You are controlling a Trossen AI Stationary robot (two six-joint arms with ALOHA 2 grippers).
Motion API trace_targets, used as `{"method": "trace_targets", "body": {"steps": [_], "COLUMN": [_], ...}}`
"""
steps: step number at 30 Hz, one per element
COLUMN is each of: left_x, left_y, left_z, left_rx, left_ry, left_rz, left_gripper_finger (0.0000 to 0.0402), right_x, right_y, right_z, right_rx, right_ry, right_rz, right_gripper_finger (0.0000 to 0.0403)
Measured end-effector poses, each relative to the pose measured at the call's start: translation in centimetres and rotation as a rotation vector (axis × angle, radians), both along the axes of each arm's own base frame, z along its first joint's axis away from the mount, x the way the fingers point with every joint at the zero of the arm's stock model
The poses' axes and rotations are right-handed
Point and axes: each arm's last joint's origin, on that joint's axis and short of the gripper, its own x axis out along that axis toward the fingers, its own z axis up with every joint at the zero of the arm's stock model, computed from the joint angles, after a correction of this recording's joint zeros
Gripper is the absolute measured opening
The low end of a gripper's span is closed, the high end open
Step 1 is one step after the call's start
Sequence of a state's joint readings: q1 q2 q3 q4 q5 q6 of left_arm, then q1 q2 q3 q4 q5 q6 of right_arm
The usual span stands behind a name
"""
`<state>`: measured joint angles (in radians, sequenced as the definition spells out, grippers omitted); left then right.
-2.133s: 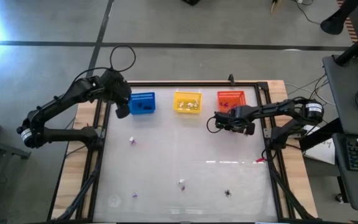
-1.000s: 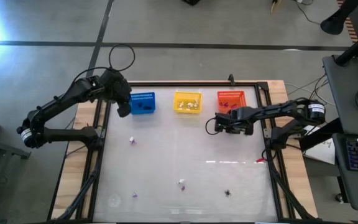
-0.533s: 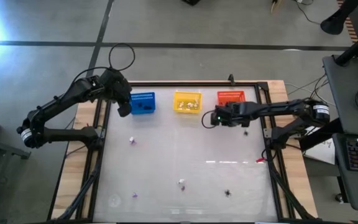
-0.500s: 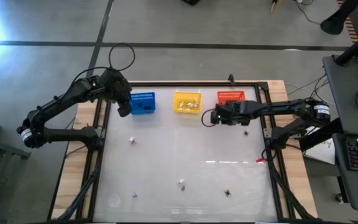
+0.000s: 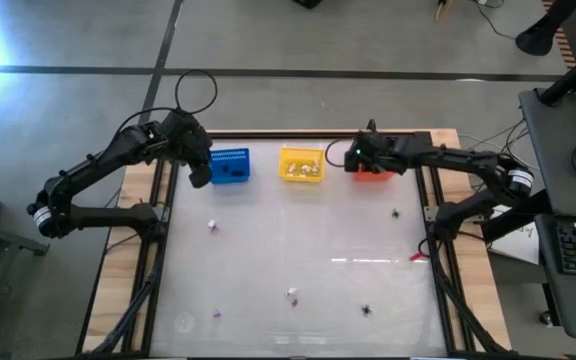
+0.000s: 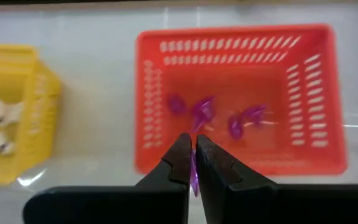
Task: Sort Halloween decoration
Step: Put the purple hat toy into the orange bin
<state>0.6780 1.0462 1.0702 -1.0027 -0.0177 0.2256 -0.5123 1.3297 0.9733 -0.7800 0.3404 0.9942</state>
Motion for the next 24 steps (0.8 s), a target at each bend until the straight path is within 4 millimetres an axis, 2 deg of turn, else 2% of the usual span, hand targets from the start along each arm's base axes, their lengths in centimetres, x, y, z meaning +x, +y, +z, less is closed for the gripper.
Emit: {"method": "trace_targets", "body": {"steps": [8, 24], "left_x": [0.0, 0.0], "left_y": [0.0, 0.0], "left_z": [0.0, 0.0], "left_rx": [0.0, -0.022], "left_ry": [0.001, -0.02], "left_rz": [0.0, 0.047], "left_gripper_finger": [0.0107, 0.0107], "right_x": [-1.4, -3.3], "right_y": [-2.3, -4.5], "right_z": [-0.3, -0.4], "right_rx": [-0.002, -0.019], "right_ry": [0.078, 0.203], "right_rz": [0.046, 0.174], "right_gripper_finger": [0.0009, 0.0017]}}
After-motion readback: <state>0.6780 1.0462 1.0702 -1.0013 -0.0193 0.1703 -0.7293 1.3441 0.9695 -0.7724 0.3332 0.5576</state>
